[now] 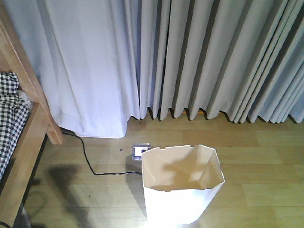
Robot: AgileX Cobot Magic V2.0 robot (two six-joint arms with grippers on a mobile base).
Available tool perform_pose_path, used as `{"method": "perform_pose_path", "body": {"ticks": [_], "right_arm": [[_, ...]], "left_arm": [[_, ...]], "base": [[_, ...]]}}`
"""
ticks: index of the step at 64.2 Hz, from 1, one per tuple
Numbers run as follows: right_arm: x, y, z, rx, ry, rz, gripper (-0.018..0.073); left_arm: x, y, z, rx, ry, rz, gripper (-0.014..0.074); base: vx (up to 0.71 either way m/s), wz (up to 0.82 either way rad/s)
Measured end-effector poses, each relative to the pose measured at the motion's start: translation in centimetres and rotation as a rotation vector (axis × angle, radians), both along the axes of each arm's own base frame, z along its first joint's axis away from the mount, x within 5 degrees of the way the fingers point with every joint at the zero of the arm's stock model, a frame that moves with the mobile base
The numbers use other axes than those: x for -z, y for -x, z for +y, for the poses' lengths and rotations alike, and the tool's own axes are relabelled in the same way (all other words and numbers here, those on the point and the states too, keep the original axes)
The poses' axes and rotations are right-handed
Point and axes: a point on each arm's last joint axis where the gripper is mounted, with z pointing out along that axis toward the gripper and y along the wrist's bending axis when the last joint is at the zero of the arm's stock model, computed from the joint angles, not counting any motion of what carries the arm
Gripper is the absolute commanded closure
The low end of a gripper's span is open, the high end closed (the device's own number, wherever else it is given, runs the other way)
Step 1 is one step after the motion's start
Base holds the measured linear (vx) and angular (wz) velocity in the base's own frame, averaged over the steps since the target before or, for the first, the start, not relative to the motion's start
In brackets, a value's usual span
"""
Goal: Move trash bin to bedside with robot
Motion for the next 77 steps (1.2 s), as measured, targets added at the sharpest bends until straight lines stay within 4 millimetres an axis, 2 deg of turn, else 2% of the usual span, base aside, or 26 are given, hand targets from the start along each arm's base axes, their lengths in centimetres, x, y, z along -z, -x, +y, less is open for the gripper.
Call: {"method": "perform_pose_path", "body": {"ticks": [13, 25, 32, 36, 77], "right_arm": [[0.7, 0.0, -0.1, 0.008, 0.006, 0.012, 0.0568], [4.1, 0.7, -0.5, 0.064, -0.006, 0.032, 0.0568], [6.4, 1.4, -0.7, 0.091, -0.020, -0.028, 0.0568], [7.0, 1.7, -0.7, 0.093, -0.026, -0.066, 0.0568], [7.0, 1.8, -0.4, 0.052, -0.037, -0.085, 0.0568]], "left_arm": [[0.0, 0.0, 0.0, 0.000, 0.000, 0.000, 0.0603], [0.0, 0.0, 0.0, 0.000, 0.000, 0.000, 0.0603], [0.0, 0.0, 0.0, 0.000, 0.000, 0.000, 0.0603], [0.0, 0.0, 0.0, 0.000, 0.000, 0.000, 0.0603], [0.0, 0.0, 0.0, 0.000, 0.000, -0.001, 0.0603]], "base": [[0.00, 0.00], [0.00, 0.00], [0.00, 0.00], [0.00, 0.00], [0.00, 0.00]]}}
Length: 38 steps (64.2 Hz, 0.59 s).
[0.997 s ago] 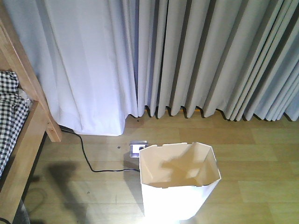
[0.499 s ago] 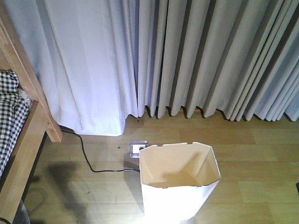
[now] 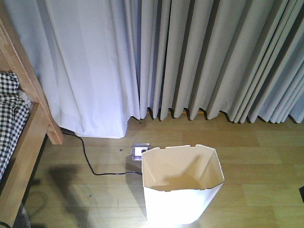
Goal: Move trash bin to bedside with robot
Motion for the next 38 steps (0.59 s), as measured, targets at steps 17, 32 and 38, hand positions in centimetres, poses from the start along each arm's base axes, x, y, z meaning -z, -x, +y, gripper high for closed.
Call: {"method": "perform_pose_path", "body": {"ticks": [17, 32, 38], "right_arm": [[0.00, 0.00, 0.00, -0.001, -0.012, -0.001, 0.0568], [0.00, 0.00, 0.00, -0.001, -0.012, -0.001, 0.0568], [-0.05, 0.00, 0.00, -0.001, -0.012, -0.006, 0.0568]], "left_arm": [[0.00, 0.00, 0.00, 0.000, 0.000, 0.000, 0.0603], [0.00, 0.00, 0.00, 0.000, 0.000, 0.000, 0.0603], [0.00, 0.00, 0.00, 0.000, 0.000, 0.000, 0.0603]], "base": [[0.00, 0.00], [0.00, 0.00], [0.00, 0.00]]}}
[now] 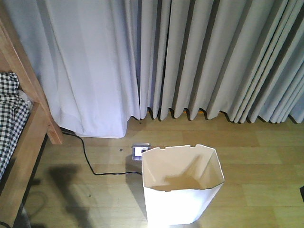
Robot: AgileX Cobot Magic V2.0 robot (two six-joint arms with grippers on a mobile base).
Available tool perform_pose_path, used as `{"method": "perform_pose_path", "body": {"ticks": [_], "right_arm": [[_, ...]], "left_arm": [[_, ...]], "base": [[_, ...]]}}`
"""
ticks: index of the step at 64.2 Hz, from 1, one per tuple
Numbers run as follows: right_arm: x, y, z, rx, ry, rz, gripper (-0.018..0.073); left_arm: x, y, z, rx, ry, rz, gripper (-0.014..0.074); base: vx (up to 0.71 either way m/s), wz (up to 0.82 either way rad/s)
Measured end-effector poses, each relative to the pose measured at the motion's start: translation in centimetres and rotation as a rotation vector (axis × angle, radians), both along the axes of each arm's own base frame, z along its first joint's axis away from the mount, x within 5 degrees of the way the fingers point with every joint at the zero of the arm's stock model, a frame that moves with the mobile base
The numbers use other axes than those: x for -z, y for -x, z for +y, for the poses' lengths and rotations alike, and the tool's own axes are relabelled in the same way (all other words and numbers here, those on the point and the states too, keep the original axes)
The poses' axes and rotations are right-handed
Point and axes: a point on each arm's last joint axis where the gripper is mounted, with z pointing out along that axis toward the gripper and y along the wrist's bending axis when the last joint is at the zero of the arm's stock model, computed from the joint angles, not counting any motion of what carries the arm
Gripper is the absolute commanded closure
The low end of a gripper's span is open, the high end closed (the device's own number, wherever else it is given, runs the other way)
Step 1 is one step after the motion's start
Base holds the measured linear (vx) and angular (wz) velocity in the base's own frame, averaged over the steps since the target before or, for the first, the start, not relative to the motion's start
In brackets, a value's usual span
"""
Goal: Move trash bin to bedside with robot
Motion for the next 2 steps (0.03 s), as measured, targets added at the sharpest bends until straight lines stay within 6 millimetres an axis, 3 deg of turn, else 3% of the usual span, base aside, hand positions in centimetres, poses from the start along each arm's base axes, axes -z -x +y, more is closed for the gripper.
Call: {"method": "perform_pose_path", "body": {"ticks": [2], "right_arm": [[0.05, 0.00, 0.00, 0.000, 0.000, 0.005, 0.0568]], "left_arm": [[0.00, 0.00, 0.00, 0.000, 0.000, 0.000, 0.0603]], "base": [[0.00, 0.00]]}}
